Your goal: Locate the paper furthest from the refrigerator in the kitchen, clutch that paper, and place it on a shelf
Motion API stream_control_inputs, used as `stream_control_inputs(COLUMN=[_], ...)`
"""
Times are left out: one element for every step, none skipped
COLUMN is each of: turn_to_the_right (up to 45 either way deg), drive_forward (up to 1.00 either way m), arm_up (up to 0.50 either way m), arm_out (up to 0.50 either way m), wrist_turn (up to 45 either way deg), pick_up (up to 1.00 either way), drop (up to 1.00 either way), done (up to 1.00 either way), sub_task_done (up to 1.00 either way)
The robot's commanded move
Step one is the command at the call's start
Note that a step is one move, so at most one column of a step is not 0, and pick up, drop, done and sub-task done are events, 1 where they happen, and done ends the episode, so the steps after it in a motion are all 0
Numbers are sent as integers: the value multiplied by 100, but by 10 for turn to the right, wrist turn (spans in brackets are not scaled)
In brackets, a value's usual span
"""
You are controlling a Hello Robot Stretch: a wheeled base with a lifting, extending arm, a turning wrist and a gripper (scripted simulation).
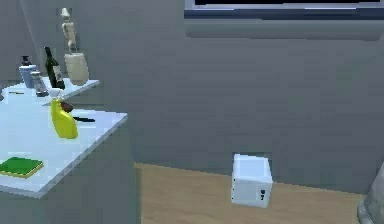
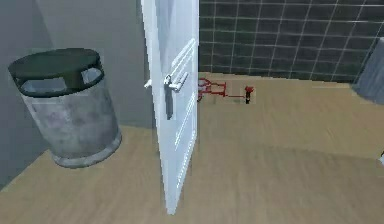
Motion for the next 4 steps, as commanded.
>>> stream_control_inputs(turn_to_the_right=[0,-450,-450,-450], drive_forward=[5,0,0,0], arm_up=[0,0,0,0], arm_out=[0,0,0,0], wrist_turn=[0,0,0,0], pick_up=[0,0,0,0], drop=[0,0,0,0], done=[0,0,0,0], sub_task_done=[0,0,0,0])
